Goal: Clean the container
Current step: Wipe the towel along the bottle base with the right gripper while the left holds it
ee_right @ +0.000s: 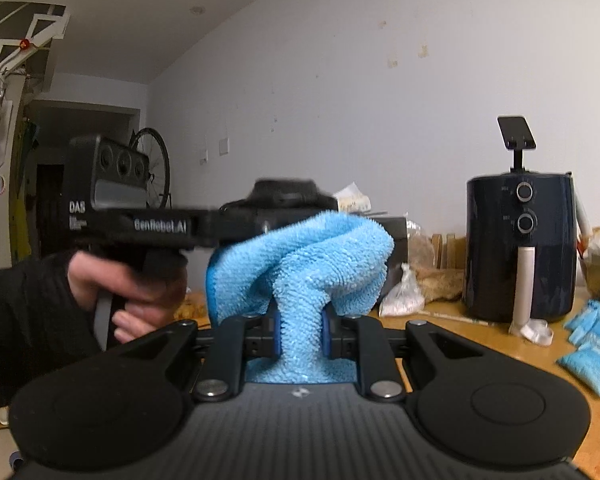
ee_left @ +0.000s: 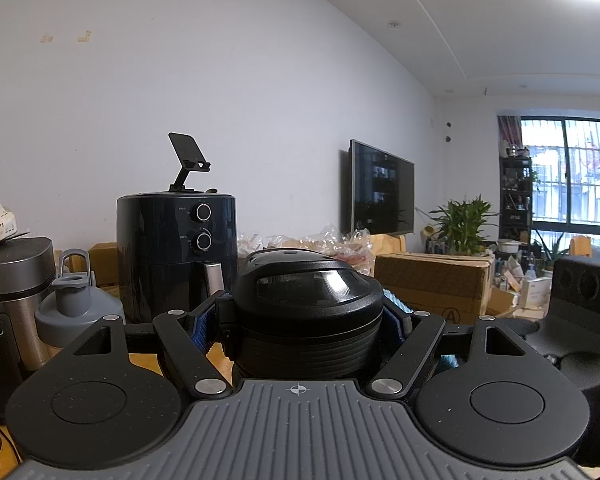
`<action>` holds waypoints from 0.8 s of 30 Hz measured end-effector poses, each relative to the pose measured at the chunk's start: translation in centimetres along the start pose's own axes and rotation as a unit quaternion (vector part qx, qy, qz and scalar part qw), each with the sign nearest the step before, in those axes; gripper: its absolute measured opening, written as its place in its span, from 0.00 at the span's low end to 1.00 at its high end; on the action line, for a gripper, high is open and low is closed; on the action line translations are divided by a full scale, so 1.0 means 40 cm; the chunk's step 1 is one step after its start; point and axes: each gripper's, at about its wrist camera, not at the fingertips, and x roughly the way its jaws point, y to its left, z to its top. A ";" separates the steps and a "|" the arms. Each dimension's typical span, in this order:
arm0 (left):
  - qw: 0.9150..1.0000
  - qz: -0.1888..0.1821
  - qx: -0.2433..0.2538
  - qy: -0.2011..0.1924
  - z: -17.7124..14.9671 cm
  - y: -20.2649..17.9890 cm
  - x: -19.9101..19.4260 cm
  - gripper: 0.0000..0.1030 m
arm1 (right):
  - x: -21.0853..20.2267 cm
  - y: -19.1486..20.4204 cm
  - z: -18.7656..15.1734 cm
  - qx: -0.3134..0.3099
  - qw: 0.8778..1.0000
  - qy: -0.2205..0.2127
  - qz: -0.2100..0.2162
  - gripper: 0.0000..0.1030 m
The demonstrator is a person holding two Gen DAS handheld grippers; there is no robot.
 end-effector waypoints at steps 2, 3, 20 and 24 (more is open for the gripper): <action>1.000 0.000 0.000 0.000 0.001 0.000 -0.001 0.73 | -0.002 0.001 0.007 -0.002 1.000 -0.003 0.000 0.13; 1.000 0.000 0.000 0.000 0.002 0.000 -0.001 0.73 | -0.003 0.002 0.011 -0.002 1.000 -0.004 0.000 0.13; 1.000 0.001 0.002 -0.002 -0.006 -0.006 -0.008 0.73 | 0.001 0.001 -0.013 -0.007 1.000 0.017 -0.001 0.05; 1.000 0.001 0.002 -0.003 -0.008 -0.003 -0.011 0.73 | 0.002 -0.001 -0.039 -0.006 0.999 0.032 0.000 0.05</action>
